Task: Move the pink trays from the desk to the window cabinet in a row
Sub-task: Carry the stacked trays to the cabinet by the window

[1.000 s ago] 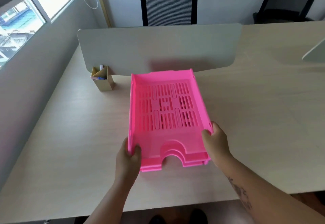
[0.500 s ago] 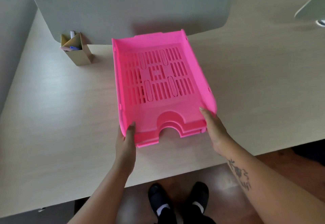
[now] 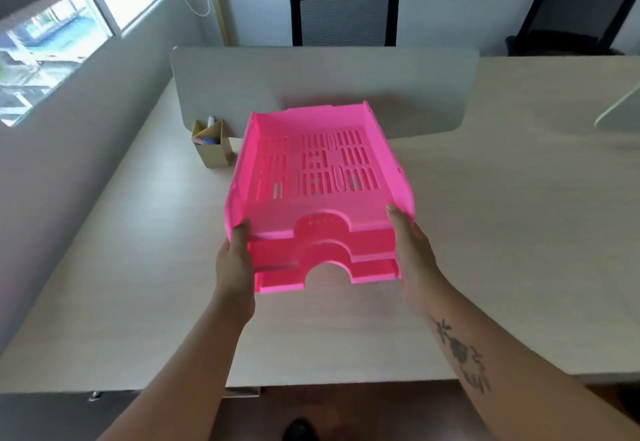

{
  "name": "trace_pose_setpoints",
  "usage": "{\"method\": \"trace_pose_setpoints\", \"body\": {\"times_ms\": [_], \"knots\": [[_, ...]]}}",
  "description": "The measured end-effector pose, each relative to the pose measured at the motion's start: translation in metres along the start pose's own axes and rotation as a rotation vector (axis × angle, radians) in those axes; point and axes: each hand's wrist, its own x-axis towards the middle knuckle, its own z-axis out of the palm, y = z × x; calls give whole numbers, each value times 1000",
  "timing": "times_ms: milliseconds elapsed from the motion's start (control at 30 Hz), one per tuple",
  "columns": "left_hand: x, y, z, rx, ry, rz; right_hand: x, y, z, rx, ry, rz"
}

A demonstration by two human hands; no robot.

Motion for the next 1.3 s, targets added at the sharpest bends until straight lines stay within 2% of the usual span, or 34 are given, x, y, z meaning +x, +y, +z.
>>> {"method": "trace_pose_setpoints", "body": {"times_ms": [100,300,400,533,633,733,900,1000,1133,1300], "knots": [[-19,28,-3,-55,94,68,-7,-32,7,12,-96,-106],[-94,85,-24,-121,358,281,-32,-84,28,-12,-397,-263],[-158,99,-50,-152,526,382,-70,-100,44,-30,-553,-343],[-266,102,-94,-227,791,441,-147,-98,70,-21,-812,-312],[-362,93,-121,-249,977,514,-219,-82,88,-40,-1056,-276],[-458,74,-142,-242,1070,592,-297,-57,98,-60,-1271,-254],[-604,28,-162,-192,1248,698,-427,-3,101,-77,-1552,-221],[-678,-1,-169,-186,1391,678,-493,34,96,-115,-1705,-216],[-753,-40,-188,-234,1546,645,-571,79,89,-223,-1806,-147],[-826,-85,-237,-334,1670,609,-659,141,102,-215,-1897,-90]]}}
